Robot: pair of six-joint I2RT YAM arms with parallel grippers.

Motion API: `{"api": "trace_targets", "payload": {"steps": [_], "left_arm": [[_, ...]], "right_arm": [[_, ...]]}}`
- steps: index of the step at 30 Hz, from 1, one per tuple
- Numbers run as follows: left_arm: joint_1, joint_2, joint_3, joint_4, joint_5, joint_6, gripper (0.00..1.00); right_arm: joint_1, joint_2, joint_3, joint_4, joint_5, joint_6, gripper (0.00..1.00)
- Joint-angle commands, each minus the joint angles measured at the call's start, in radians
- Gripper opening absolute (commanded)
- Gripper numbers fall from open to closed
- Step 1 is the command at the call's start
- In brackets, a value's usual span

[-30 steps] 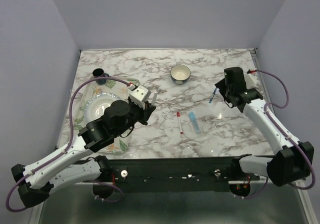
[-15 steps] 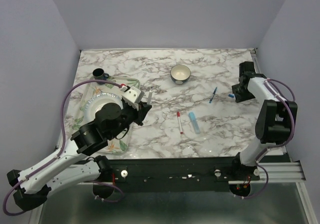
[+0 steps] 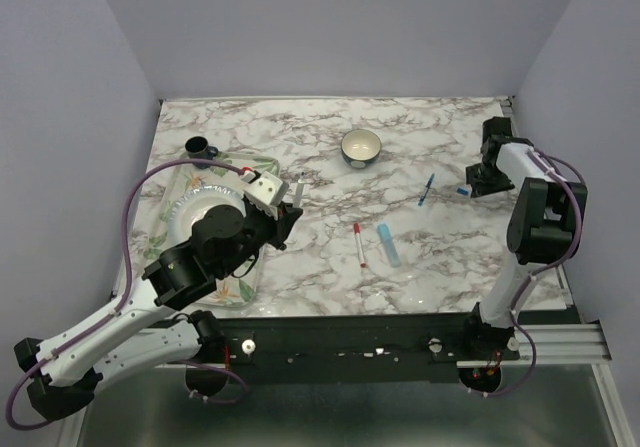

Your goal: Insert the pens into the pen caps

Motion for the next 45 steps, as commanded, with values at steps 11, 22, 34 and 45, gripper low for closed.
{"api": "trace_targets", "payload": {"steps": [11, 22, 34, 45], "left_arm": [[0.003, 0.007, -0.016, 0.007, -0.039, 0.023, 0.00], [0.004, 0.001, -0.019, 0.010, -0.062, 0.029, 0.00], [0.007, -0.010, -0.017, 0.007, -0.054, 0.023, 0.00], [0.007, -0.047, -0.026, 0.016, -0.058, 0.015, 0.00]], "right_arm": [[-0.030, 0.099, 0.011, 0.051, -0.081, -0.044, 0.47], [-0.030, 0.105, -0.009, 0.007, -0.108, -0.064, 0.43], [-0.030, -0.014, -0.153, 0.008, -0.101, -0.090, 0.18], [0.126, -0.247, -0.342, 0.318, -0.325, -0.832, 0.01]]}}
